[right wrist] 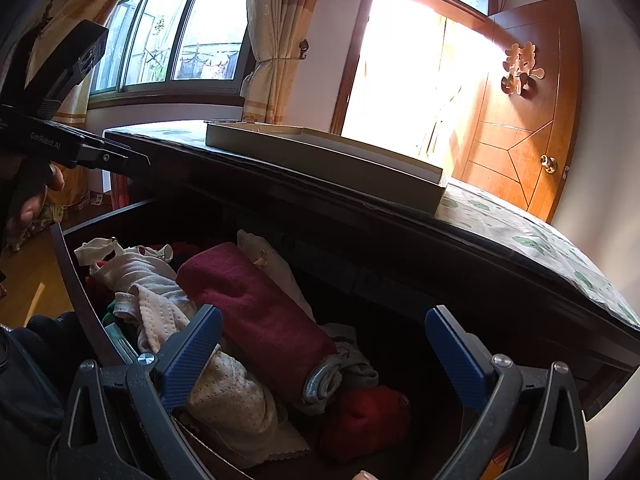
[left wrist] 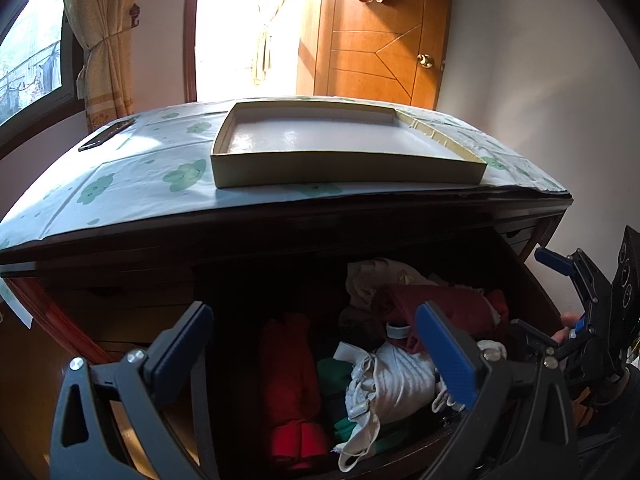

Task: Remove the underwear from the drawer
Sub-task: 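Grasp the dark red garment with the right tool and lift it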

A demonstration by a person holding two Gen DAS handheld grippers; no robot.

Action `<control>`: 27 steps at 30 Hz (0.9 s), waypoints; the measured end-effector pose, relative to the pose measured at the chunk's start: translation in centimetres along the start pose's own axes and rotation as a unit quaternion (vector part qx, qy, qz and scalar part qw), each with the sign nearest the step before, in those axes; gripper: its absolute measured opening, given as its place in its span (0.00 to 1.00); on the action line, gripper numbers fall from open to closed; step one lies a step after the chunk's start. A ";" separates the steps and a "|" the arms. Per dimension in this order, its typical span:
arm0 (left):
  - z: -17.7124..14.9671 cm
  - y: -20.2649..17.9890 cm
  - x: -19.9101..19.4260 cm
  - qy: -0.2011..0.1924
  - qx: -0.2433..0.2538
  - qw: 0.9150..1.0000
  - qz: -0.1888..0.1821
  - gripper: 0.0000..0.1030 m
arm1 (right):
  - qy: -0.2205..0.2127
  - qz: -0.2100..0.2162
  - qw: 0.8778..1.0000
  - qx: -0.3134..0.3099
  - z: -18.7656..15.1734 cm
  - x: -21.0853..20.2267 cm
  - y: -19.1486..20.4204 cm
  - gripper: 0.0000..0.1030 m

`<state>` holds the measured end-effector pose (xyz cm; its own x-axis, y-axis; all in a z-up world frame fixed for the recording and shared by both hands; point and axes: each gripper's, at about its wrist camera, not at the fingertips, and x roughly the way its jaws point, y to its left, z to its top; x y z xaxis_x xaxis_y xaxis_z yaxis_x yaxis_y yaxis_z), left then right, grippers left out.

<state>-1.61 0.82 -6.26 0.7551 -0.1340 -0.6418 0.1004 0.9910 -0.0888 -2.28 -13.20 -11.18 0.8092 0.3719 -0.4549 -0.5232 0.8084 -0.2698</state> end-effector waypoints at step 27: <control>-2.3 -2.0 3.5 0.087 0.057 0.992 -0.072 1.00 | 0.147 0.109 0.983 -0.024 3.7 4.9 -0.3 0.99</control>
<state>-0.68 -1.59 -10.11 0.6052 -0.2621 -0.7517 0.2794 0.9541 -0.1077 2.83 -9.91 -10.18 0.5681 0.3808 -0.7296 -0.6934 0.6990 -0.1750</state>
